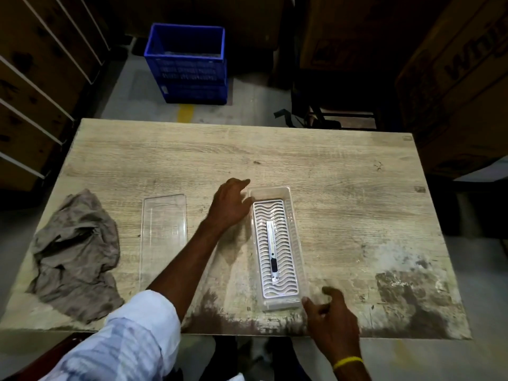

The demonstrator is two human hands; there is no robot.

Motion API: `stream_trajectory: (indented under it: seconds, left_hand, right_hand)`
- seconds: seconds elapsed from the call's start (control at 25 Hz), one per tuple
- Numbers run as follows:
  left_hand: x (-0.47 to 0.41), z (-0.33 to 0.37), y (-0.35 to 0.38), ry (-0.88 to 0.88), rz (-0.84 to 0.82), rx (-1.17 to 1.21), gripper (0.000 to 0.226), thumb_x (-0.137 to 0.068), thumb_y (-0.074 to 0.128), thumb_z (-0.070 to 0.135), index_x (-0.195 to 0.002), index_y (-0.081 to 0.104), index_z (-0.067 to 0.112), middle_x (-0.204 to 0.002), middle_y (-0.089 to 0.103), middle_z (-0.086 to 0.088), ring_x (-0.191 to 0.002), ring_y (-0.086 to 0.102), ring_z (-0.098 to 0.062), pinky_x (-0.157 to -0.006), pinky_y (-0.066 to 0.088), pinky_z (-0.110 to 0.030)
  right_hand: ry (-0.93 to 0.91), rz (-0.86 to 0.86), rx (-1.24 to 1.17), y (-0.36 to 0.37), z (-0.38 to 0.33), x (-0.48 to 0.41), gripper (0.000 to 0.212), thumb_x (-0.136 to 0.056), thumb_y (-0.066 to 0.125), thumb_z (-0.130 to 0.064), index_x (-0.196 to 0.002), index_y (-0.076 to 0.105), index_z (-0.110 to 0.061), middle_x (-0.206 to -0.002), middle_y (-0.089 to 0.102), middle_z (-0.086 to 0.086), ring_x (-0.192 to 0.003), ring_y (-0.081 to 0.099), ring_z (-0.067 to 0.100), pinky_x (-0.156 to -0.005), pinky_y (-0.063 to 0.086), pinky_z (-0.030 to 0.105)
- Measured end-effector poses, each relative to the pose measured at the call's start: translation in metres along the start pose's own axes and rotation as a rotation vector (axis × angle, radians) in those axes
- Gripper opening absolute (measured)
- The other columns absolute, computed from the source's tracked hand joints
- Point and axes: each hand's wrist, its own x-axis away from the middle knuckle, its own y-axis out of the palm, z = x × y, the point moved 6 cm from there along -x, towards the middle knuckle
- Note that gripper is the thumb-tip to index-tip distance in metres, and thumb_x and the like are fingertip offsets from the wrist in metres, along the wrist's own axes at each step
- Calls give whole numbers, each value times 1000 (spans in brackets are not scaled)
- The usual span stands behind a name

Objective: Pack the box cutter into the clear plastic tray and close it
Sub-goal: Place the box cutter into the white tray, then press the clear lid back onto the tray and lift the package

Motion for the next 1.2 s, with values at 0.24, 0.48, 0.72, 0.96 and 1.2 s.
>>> stream_trajectory:
  seconds: [0.24,0.48,0.72,0.96,1.2]
  left_hand:
    - [18,-28,-4,-185,37,446,37,-86,76,14,-123,69,13,-102,72,-6,-61,67,-2,-50,50,-14]
    - [96,-64,-39,-444,244,670,39,-72,83,-6,-106,72,10,-85,73,-10,-57,72,-10,-51,60,-26]
    - [185,-98,-35,-602,390,827,25,-71,86,2,-94,74,3,-75,75,-13,-71,69,-27,-51,55,-16]
    - [218,-109,-13,-684,366,821,20,-70,89,14,-83,77,5,-63,76,-7,-61,68,-25,-56,54,-29]
    - [224,-128,-46,-655,451,69,61,-73,78,55,-119,68,17,-124,68,-12,-115,62,-34,-91,52,-43]
  right_hand:
    - [332,-223,-943,36,8,-8,17,-90,62,8,-99,59,21,-67,58,22,-39,55,19,-41,52,25]
    - [130,35,-634,8,-1,-49,8,-86,71,-15,-89,77,-11,-73,75,15,-63,66,27,-64,62,44]
    - [-103,117,-363,-21,-65,-94,21,-82,78,-20,-100,79,-11,-93,80,13,-93,74,28,-93,55,35]
    - [-236,133,-276,-21,-103,-112,23,-84,76,-18,-104,78,-6,-102,78,15,-100,72,25,-87,44,22]
    - [-301,228,-284,-26,-107,-101,30,-85,74,-16,-114,72,-8,-106,75,13,-95,70,29,-87,49,30]
